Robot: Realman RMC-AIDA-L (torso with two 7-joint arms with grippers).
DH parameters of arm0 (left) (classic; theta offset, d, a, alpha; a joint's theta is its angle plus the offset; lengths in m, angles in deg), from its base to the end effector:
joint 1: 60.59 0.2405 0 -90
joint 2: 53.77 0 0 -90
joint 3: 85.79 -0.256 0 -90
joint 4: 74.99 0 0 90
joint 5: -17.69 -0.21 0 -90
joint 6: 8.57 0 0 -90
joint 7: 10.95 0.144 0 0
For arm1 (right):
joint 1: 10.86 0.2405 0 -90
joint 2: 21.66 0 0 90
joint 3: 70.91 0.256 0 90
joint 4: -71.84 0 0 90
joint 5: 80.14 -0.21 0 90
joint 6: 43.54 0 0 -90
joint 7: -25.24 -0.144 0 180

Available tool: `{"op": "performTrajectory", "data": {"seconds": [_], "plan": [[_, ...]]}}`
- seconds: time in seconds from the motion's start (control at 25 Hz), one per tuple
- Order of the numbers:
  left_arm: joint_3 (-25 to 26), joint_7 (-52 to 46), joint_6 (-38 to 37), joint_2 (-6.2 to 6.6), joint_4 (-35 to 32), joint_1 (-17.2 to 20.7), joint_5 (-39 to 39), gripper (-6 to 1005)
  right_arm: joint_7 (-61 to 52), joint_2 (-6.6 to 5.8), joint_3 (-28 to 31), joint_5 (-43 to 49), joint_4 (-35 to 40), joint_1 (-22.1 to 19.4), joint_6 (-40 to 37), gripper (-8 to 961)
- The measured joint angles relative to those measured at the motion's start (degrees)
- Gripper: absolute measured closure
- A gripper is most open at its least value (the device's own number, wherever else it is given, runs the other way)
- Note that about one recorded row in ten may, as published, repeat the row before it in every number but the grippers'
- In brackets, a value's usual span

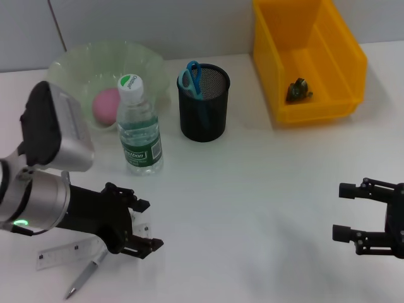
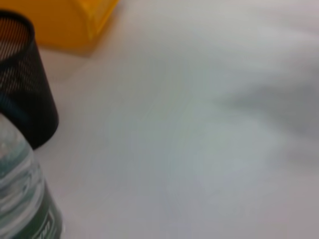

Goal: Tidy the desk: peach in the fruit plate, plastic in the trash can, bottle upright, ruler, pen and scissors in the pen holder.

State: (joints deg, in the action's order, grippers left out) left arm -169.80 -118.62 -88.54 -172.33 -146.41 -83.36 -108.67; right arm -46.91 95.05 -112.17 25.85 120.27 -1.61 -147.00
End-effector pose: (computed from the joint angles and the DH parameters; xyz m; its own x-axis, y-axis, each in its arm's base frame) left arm -0.2114 0.3131 -0.0376 0.9683 0.2327 -0.0906 0.2187 -0.9654 -0.1421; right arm 0.3230 0.2262 0.0520 0.7806 -0.2857 -0.5559 -0.4573 -0.8673 -0.1964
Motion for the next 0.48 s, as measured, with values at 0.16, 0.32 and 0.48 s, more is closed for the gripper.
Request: {"op": "performTrajectory", "data": {"seconds": [0.16,0.32,0.48], "plan": [[-0.70,-2.41,0.26,-0.10,0.39,-1.30,-2.05,229,0.61,-0.12,0.08,0.14,-1.03,0.47,0.10,121],[-1.57,-3.29,0.87,-0.15,0.78,-2.05,-2.86,236,0.97,-0.38,0.10,0.19,-2.12,0.85,0.53,121],[-1.73,-4.30,1.02,-0.12,2.85,-3.52,-3.85,243,0.97,-0.42,0.13,0.32,-2.30,0.89,0.77,121]]}}
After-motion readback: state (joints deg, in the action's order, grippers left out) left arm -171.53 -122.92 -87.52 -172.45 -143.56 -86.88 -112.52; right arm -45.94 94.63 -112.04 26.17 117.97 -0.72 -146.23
